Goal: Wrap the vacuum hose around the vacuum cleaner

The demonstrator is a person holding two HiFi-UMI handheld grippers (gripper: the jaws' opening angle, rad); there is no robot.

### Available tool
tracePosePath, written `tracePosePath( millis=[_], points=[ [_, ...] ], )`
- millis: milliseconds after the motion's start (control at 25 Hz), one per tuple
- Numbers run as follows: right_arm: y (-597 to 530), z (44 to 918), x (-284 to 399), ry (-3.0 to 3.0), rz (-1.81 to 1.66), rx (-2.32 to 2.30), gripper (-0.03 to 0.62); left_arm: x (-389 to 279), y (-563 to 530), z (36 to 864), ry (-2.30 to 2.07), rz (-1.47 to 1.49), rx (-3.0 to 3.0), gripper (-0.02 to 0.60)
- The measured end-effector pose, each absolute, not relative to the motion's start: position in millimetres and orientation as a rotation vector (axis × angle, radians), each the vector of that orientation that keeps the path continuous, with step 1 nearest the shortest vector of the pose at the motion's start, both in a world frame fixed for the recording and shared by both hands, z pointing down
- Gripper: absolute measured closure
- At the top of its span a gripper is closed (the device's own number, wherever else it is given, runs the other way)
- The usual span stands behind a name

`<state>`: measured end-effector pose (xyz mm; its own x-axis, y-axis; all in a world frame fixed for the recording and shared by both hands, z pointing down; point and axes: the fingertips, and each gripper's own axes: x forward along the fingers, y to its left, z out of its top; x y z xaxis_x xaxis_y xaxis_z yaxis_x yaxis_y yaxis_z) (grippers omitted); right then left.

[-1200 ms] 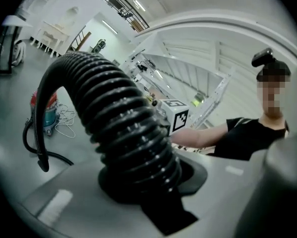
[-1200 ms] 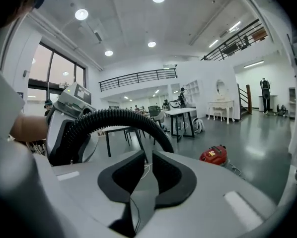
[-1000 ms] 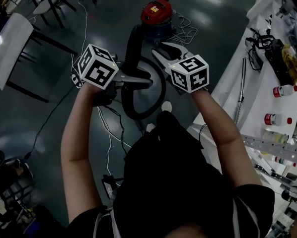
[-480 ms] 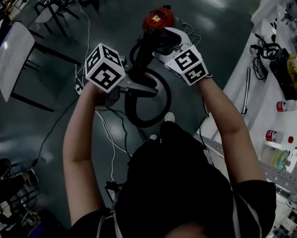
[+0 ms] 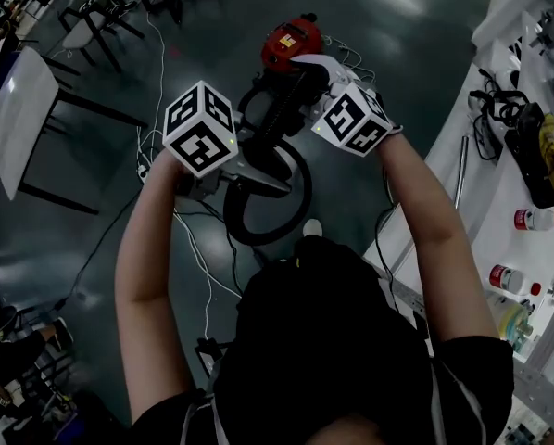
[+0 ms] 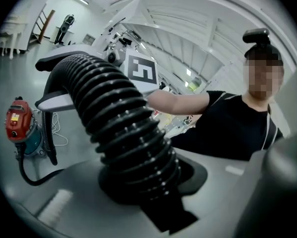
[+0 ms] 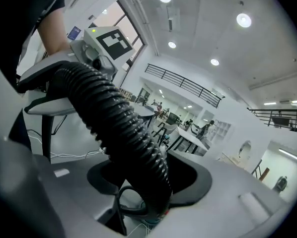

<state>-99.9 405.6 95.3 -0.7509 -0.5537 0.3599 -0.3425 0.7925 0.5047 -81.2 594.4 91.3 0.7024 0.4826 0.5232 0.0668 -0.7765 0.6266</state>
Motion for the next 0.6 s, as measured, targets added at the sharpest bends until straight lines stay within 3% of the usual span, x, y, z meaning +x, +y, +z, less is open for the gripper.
tracePosePath(
  millis=[160, 600],
  points=[
    [390.4, 100.5, -86.5, -2.468, -0.525, 0.671, 0.382, -68.8, 576.5, 88.6, 0.414, 0.923, 2.331, 0.453],
    [353.8, 109.0, -48.0, -2.384, -0.317, 0.726, 0.396, -31.6, 532.9, 87.2, 0.361, 0.707, 2.365, 0.437]
  ],
)
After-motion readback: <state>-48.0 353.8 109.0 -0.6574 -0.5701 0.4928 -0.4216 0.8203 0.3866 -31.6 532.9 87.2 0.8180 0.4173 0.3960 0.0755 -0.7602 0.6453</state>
